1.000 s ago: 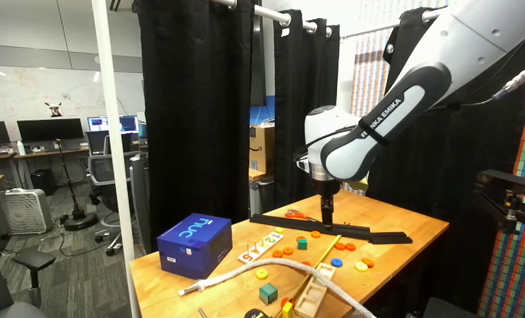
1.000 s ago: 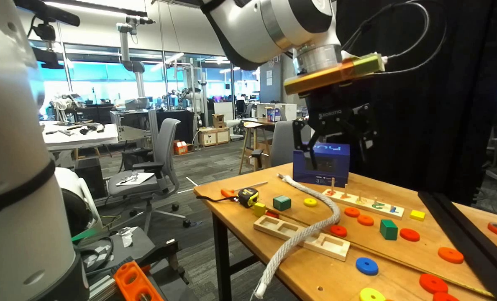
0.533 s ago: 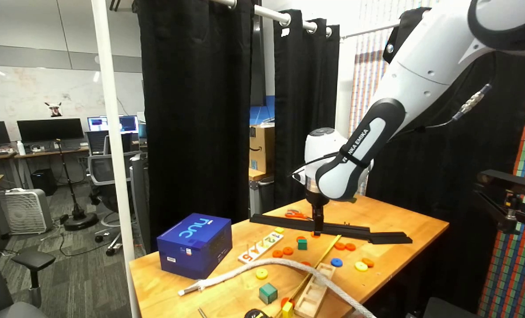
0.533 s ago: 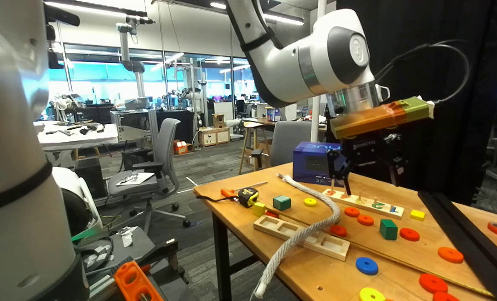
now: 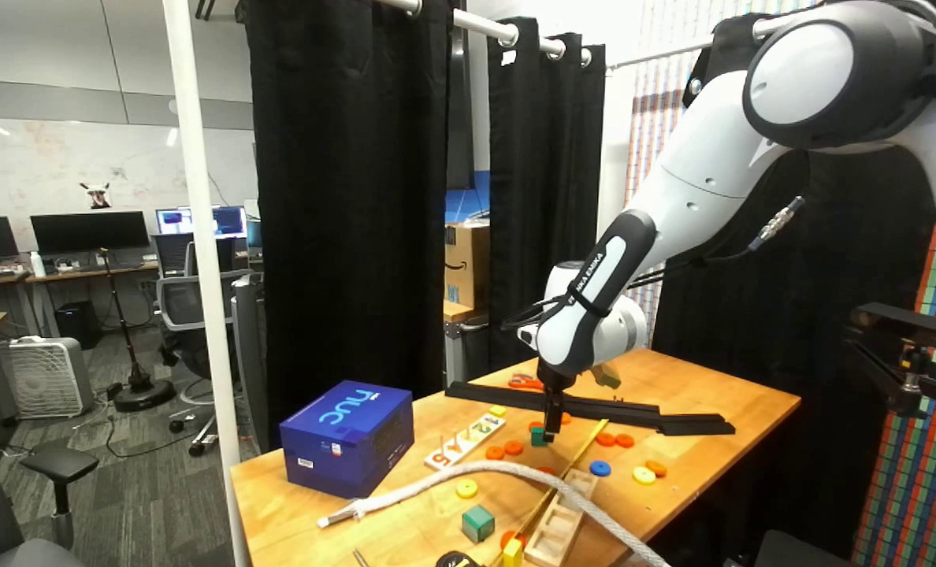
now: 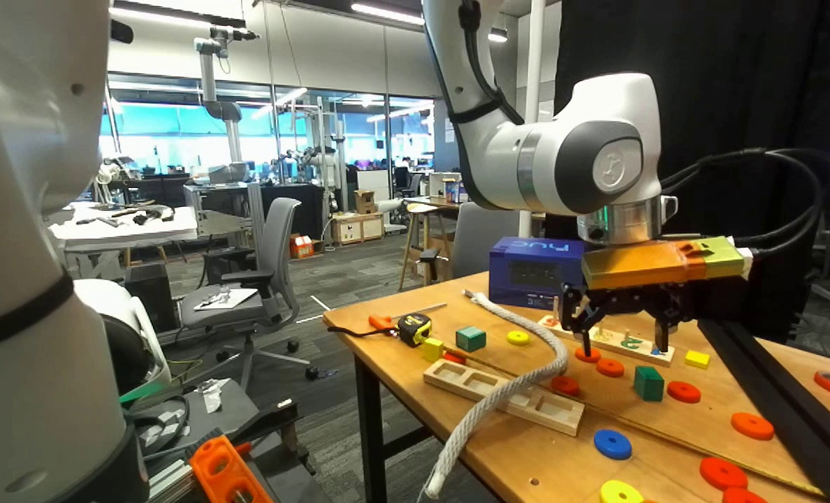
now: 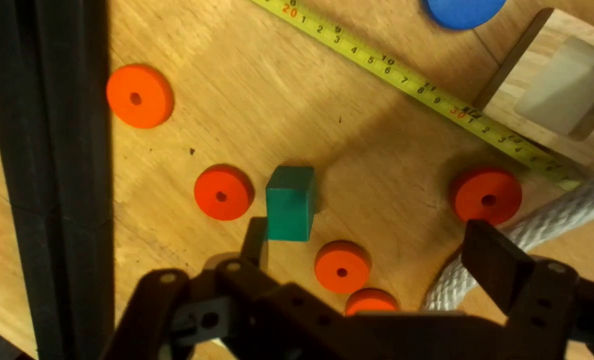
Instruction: Put the green cube on the wooden pallet
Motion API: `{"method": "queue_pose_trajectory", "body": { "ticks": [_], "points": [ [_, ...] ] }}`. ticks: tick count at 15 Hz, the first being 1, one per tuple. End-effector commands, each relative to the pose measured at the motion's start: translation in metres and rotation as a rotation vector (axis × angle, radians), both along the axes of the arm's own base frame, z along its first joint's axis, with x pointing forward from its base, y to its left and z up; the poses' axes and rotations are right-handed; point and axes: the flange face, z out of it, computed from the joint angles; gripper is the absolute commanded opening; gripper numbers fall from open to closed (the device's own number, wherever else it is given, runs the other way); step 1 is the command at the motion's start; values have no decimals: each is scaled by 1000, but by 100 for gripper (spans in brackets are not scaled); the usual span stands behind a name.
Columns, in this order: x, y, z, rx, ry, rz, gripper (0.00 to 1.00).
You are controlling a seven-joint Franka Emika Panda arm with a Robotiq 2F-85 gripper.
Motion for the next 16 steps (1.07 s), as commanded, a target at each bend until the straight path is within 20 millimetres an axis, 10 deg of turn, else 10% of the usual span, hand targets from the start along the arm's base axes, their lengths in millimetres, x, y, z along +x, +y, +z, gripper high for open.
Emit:
{"method": "queue_pose_trajectory", "body": {
  "ticks": [1, 16],
  "points": [
    [23, -11, -5, 33, -15, 27, 100],
    [43, -32, -40, 57, 18, 55, 100]
  ]
}}
